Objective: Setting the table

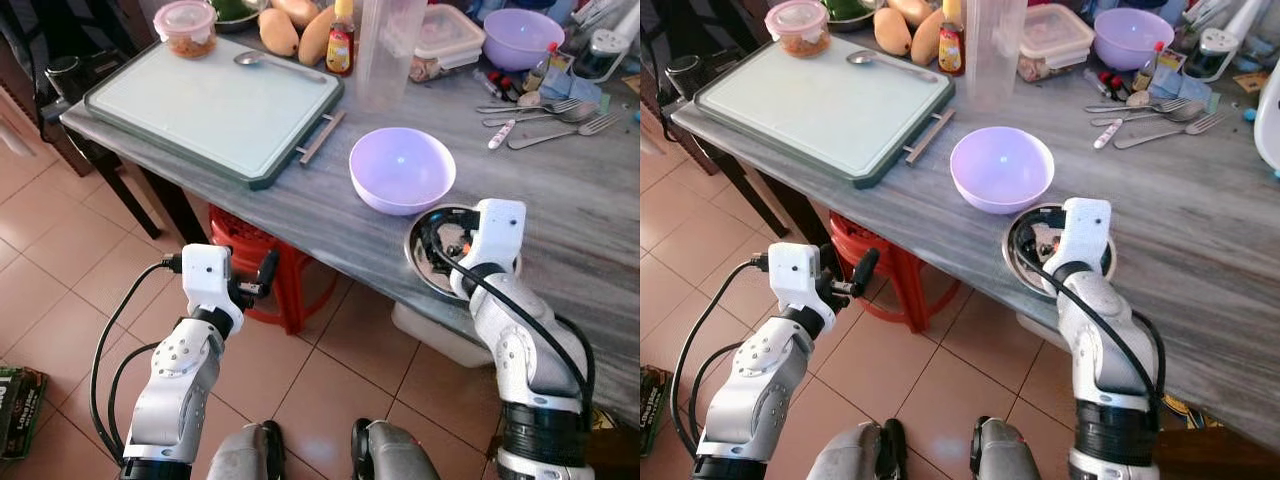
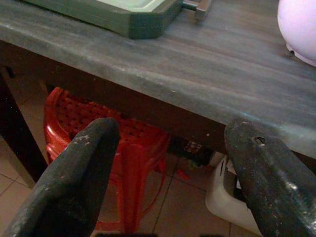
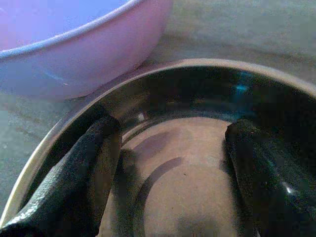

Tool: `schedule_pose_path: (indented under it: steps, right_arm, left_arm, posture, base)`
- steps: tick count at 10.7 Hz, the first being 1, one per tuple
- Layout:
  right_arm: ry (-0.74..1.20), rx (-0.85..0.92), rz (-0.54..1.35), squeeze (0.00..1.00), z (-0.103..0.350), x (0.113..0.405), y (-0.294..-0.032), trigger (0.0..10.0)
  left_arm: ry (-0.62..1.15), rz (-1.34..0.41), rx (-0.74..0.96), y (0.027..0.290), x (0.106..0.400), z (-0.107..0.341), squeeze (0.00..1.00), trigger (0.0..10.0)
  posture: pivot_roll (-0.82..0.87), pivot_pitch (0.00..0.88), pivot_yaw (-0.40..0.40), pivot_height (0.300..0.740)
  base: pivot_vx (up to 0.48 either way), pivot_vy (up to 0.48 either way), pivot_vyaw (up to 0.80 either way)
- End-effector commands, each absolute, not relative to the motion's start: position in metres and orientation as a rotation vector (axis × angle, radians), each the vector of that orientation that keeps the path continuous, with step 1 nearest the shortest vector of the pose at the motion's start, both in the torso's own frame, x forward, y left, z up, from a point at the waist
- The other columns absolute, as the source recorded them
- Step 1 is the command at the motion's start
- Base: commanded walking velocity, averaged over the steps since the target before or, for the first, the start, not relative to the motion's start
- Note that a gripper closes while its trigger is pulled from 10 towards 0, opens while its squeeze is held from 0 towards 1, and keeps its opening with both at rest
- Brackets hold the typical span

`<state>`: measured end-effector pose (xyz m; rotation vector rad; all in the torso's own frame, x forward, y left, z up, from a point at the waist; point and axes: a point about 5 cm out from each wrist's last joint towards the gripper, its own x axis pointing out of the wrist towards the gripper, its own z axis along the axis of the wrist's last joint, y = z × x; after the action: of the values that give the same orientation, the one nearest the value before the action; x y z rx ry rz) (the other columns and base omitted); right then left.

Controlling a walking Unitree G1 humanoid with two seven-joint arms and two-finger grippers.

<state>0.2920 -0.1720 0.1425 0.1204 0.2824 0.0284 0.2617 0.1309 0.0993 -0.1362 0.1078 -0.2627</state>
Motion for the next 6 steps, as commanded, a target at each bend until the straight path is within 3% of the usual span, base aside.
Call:
schedule_pose_path:
  steps: [1, 6]
  right_arm:
    - [0.29, 0.139, 0.053, 0.0, 0.141, 0.293, -0.168, 10.0]
    - [0.212, 0.087, 0.061, 0.0, 0.154, 0.291, -0.171, 10.0]
  left_arm:
    - [0.13, -0.257, -0.127, 0.132, 0.26, 0.096, 0.0, 10.0]
    - [0.133, -0.254, -0.128, 0.132, 0.26, 0.096, 0.0, 10.0]
  posture:
    - [-0.07, 0.183, 0.025, 0.74]
    - [-0.08, 0.184, 0.024, 0.74]
  base:
    - [0.0, 0.0, 0.0]
    - [0.0, 0.0, 0.0]
